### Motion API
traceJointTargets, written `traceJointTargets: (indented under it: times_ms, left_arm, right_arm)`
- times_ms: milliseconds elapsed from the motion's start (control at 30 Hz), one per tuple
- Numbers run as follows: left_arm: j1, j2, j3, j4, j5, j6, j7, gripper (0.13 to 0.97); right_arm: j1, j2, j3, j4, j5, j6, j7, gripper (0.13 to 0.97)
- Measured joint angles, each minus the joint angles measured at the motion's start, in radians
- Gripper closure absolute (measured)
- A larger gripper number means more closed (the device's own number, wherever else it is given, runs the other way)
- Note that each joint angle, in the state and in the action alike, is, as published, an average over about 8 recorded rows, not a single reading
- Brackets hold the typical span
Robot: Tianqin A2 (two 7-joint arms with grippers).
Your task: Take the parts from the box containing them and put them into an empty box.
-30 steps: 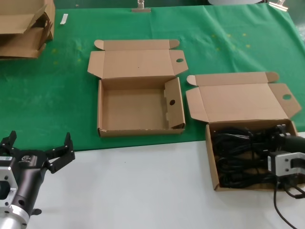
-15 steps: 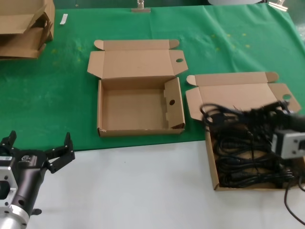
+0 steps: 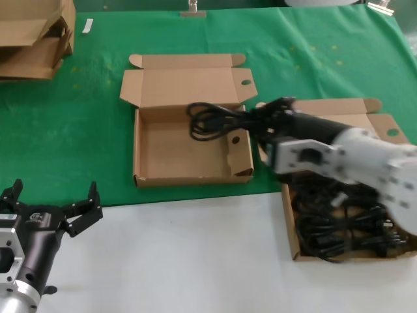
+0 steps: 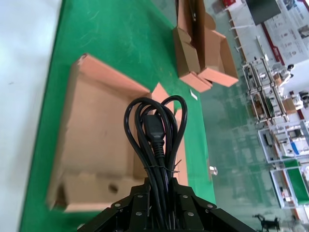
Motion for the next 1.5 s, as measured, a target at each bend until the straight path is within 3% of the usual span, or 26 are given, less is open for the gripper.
traceJointTargets:
  times_ms: [400,700,1133,1500]
  left_arm:
    - [0.000,0.000,0.000,0.000,0.000,0.000,0.000,0.132]
    - [0.000,0.000,0.000,0.000,0.000,0.000,0.000,0.132]
    - [0.000,0.000,0.000,0.000,0.000,0.000,0.000,0.132]
    - [0.000,0.000,0.000,0.000,0.000,0.000,0.000,0.132]
  right_arm:
    - [0.188,-0.231,-0.113,-0.446,0.017,0.151,-0.162,0.868]
    - [0.237,-0.276,-0.143,-0.606,0.075,0.220,-0.242,0.864]
    - [0.194,-0.223,-0.158,-0.533,0.159,0.201,-0.289,0.798]
    - [0.105,-0.081,-0.081,-0.285,0.203,0.139,-0.207,0.645]
